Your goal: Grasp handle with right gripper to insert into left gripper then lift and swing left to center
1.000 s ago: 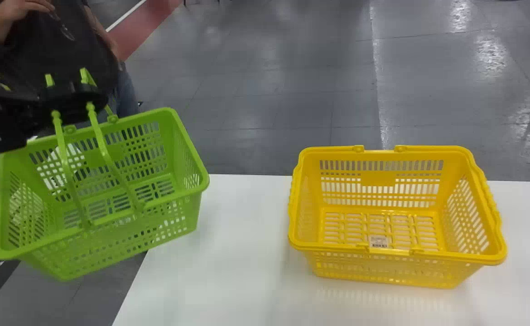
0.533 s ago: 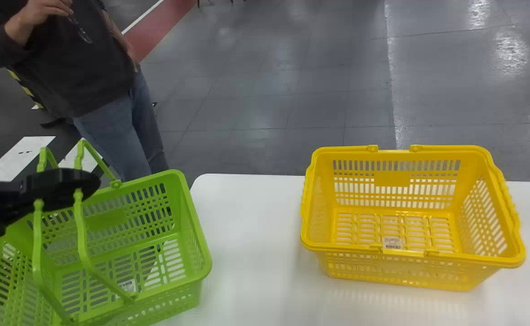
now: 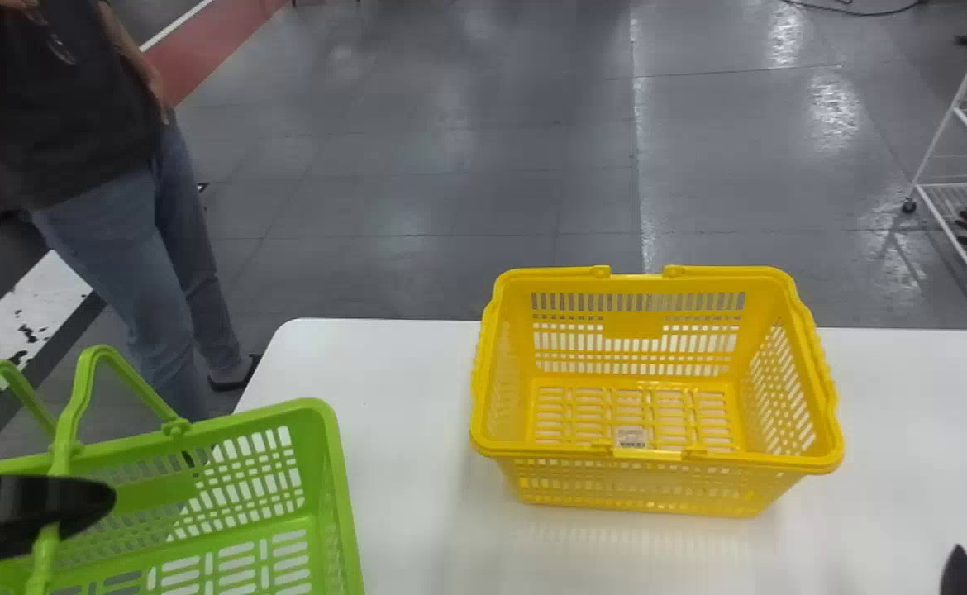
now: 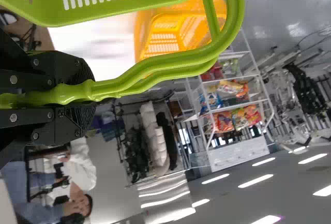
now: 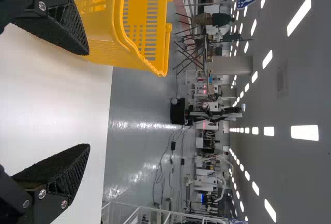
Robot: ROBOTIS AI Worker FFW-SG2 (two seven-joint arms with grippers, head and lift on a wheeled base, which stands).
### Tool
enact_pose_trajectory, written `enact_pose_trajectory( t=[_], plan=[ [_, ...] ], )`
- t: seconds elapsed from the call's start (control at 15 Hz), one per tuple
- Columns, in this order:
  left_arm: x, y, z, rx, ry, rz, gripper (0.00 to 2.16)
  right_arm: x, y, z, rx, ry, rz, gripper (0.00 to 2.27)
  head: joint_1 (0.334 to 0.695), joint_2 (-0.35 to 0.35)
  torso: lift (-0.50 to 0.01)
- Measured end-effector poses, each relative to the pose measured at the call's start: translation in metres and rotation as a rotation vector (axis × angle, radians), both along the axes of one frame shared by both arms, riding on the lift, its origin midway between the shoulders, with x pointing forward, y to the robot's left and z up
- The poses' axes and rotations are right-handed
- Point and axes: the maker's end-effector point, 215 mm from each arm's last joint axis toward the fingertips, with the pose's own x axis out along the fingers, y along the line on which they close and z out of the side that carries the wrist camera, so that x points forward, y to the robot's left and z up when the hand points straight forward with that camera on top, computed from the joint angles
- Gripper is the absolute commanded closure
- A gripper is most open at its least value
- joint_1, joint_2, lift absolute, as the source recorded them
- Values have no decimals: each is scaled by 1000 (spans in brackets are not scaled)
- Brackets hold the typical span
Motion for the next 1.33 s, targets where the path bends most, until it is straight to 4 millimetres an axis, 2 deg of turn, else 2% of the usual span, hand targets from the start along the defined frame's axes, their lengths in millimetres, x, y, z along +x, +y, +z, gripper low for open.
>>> enact_pose_trajectory(
  t=[0.13, 0.2, 0.33, 0.6, 0.73, 0.87, 1.07, 1.33],
  plan=[
    [-18, -32, -6, -14, 3, -54, 1909, 0, -3, 2, 3, -6, -2, 198, 695, 54, -93],
    [-24, -44, -9, -21, 4, -75, 1909, 0, -4, 3, 3, -8, -5, 198, 695, -2, -93],
    [-38, -71, -13, -34, 4, -122, 1909, 0, -6, 4, 3, -11, -9, 198, 695, -59, -93],
    [-54, -116, -16, -62, -14, -207, 1909, 2, -6, 8, 3, -19, -6, 198, 695, -155, -93],
    [-58, -142, -18, -87, -24, -264, 1909, 4, -5, 10, 4, -22, -5, 198, 695, -228, -93],
    [-56, -163, -23, -106, -35, -309, 1909, 4, -4, 11, 5, -24, -4, 198, 695, -266, -93],
    [-39, -192, -29, -130, -66, -341, 1909, 4, -5, 12, 4, -26, -4, 198, 695, -329, -93],
    [-23, -230, -33, -166, -92, -380, 1909, 3, -5, 14, 3, -28, -5, 198, 695, -350, -93]
  ],
)
